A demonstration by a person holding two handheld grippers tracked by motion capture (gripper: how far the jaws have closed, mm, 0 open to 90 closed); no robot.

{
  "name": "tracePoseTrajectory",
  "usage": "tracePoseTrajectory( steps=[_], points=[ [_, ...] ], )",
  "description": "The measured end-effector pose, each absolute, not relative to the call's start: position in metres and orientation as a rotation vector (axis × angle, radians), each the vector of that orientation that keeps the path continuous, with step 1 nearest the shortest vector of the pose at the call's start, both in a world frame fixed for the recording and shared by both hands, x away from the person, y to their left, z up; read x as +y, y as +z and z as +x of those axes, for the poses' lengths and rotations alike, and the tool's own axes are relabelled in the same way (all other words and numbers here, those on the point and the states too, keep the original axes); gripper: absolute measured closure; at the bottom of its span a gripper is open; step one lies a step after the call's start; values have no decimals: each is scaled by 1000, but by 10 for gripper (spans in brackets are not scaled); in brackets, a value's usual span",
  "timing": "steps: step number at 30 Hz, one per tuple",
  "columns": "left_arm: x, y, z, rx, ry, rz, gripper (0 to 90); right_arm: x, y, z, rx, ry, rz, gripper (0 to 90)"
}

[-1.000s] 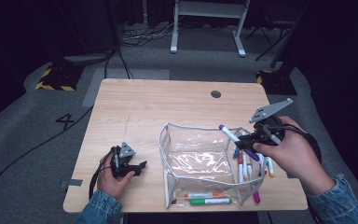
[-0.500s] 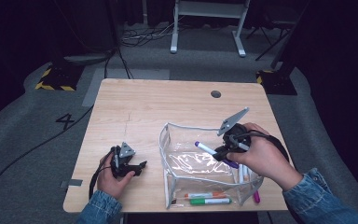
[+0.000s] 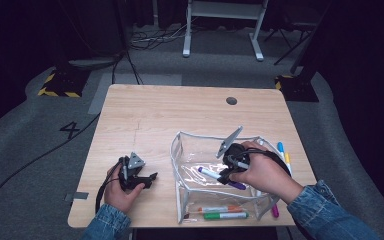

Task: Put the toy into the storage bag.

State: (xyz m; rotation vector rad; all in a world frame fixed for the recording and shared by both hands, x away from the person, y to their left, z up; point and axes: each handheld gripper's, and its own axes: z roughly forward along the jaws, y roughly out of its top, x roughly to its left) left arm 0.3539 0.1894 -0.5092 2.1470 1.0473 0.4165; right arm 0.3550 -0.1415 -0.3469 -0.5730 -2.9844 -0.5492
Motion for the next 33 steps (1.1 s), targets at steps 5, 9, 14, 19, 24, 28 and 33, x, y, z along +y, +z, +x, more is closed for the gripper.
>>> tracePoseTrajectory(
  steps=[5, 9, 14, 19, 24, 28, 33],
  points=[
    [189, -509, 354, 1047, 417, 2147, 278, -137, -365, 356, -2946, -486, -535, 767],
    [189, -509, 354, 1047, 415, 2146, 279, -134, -376, 356, -2928, -445, -507, 766],
    [189, -509, 354, 1047, 417, 2147, 279, -132, -386, 359, -2904, -404, -478, 766],
    [189, -509, 354, 1047, 416, 2146, 279, -132, -392, 361, -2909, -345, -446, 766],
    [190, -509, 354, 1046, 420, 2148, 279, -131, -397, 359, -2889, -315, -412, 728],
    [189, -509, 354, 1047, 414, 2147, 277, -132, -394, 360, -2924, -389, -448, 600],
    [189, -509, 354, 1046, 417, 2148, 277, -139, -377, 364, -2969, -553, -529, 530]
  ],
)
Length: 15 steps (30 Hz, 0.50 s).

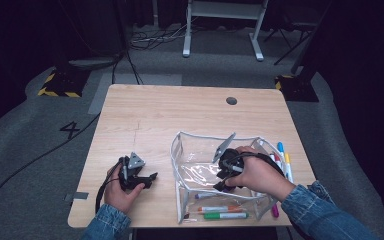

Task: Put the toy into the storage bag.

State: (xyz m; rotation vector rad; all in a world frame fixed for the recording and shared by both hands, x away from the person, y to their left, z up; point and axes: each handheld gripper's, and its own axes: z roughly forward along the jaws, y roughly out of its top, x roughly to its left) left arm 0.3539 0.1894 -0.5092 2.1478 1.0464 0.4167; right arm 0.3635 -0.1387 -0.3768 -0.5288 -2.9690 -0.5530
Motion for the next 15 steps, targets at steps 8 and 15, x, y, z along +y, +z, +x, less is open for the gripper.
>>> tracePoseTrajectory(
  steps=[8, 15],
  points=[
    [189, -509, 354, 1048, 414, 2146, 277, -167, -328, 366, -3003, -874, -718, 527],
    [189, -509, 354, 1046, 420, 2149, 277, -200, -301, 368, -3019, -1024, -890, 528]
  ],
)
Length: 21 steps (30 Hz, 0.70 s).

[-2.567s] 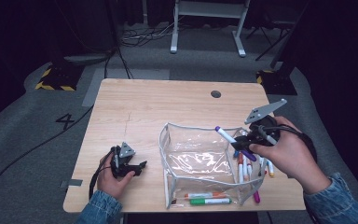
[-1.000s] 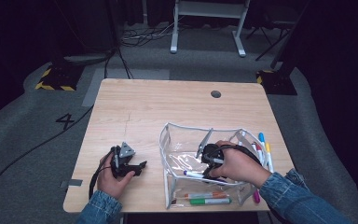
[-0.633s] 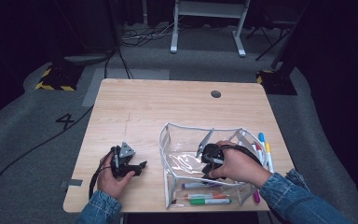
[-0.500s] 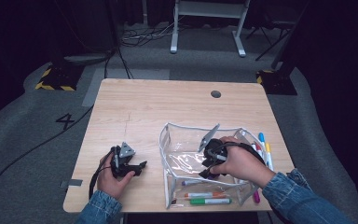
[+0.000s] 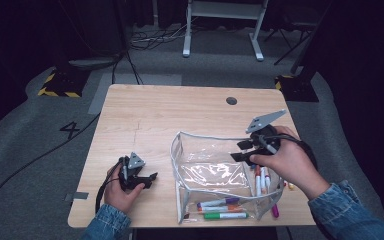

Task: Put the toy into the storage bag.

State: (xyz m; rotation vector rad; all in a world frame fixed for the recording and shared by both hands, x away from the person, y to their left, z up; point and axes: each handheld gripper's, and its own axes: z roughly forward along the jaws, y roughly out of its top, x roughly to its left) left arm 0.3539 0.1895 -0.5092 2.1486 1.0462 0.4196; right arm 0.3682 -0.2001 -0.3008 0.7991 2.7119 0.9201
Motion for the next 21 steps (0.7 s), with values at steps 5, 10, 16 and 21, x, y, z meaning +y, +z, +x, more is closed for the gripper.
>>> tracePoseTrajectory(
  steps=[5, 10, 16, 21],
  points=[
    [189, -509, 354, 1048, 415, 2146, 277, -231, -290, 373, 2608, 940, 903, 535],
    [189, -509, 354, 1047, 417, 2148, 277, -272, -286, 379, 2495, 955, 1041, 552],
    [189, -509, 354, 1047, 417, 2148, 277, -305, -286, 382, 2413, 958, 1162, 557],
    [189, -509, 354, 1047, 418, 2148, 277, -341, -298, 388, 2320, 941, 1290, 556]
  ],
)
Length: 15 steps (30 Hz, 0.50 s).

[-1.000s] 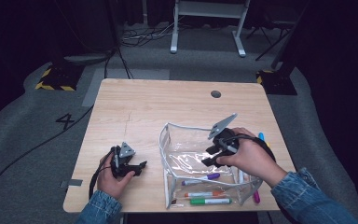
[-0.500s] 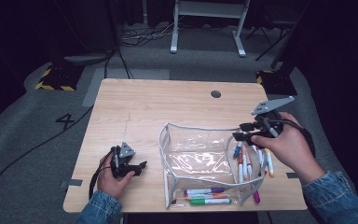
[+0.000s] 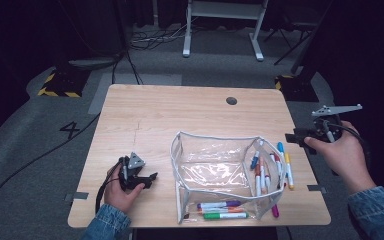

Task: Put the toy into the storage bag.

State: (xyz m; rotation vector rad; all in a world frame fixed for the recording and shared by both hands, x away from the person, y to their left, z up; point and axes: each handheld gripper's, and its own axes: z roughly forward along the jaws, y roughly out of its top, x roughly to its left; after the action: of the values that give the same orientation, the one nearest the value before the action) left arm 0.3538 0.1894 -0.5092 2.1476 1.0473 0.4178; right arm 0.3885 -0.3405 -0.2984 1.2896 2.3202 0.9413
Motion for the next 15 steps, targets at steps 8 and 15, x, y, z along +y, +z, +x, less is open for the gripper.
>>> tracePoseTrajectory(
  steps=[8, 15],
  points=[
    [189, -509, 354, 1048, 415, 2147, 277, -368, -337, 398, 2285, 807, 1413, 560],
    [189, -509, 354, 1047, 416, 2147, 277, -384, -397, 403, 2308, 679, 1559, 573]
  ],
)
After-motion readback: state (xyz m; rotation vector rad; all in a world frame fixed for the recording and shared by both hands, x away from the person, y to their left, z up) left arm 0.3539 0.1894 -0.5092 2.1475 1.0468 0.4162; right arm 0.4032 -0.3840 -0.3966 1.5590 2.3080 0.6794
